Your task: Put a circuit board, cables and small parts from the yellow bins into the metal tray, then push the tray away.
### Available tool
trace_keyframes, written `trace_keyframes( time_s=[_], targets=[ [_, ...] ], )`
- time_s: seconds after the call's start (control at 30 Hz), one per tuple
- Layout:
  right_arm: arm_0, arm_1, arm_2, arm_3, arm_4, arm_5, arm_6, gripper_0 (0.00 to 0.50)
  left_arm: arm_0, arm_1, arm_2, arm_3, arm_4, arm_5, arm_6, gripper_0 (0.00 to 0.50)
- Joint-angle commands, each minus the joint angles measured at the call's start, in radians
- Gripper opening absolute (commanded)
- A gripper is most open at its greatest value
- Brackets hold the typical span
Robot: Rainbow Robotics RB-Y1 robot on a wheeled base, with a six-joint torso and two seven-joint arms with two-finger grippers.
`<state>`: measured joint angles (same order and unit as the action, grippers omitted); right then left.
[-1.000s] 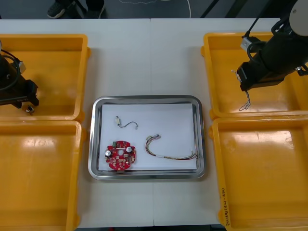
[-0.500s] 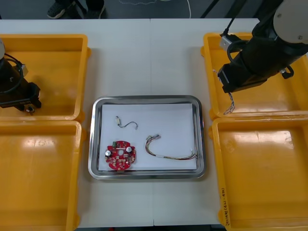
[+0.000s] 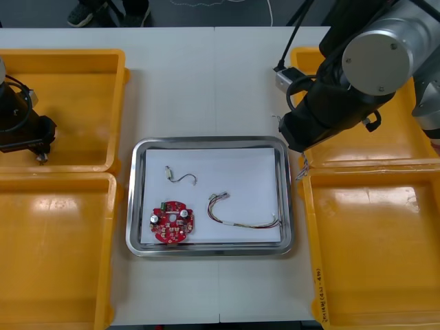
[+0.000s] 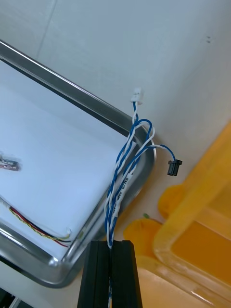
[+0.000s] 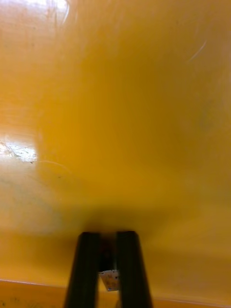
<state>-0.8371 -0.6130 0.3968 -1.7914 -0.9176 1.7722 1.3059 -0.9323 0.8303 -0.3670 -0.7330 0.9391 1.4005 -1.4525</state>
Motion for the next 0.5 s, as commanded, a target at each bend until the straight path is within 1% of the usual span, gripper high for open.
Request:
trace_keyframes(
  time_s=[0.03, 0.17, 0.3, 0.5],
  targets=[
    [-0.039, 0.045, 0.082, -0.043, 0.036, -0.062, 0.019, 0.000, 0.009, -0.036, -0.004, 0.024, -0.019, -0.014, 0.009, 0.000],
    [-0.040, 0.073, 0.126, -0.043, 0.063, -0.102, 0.042, 0.000, 0.009, -0.036, -0.004, 0.018, -0.019, -0.015, 0.015, 0.000],
    [-0.040, 0.095, 0.171, -0.043, 0.106, -0.119, 0.131, 0.000, -0.002, -0.034, -0.004, 0.009, -0.020, -0.014, 0.027, 0.000],
    [-0.040, 0.101, 0.206, -0.043, 0.126, -0.146, 0.243, 0.000, -0.030, -0.020, 0.002, -0.032, -0.025, -0.012, 0.050, 0.000]
  ],
)
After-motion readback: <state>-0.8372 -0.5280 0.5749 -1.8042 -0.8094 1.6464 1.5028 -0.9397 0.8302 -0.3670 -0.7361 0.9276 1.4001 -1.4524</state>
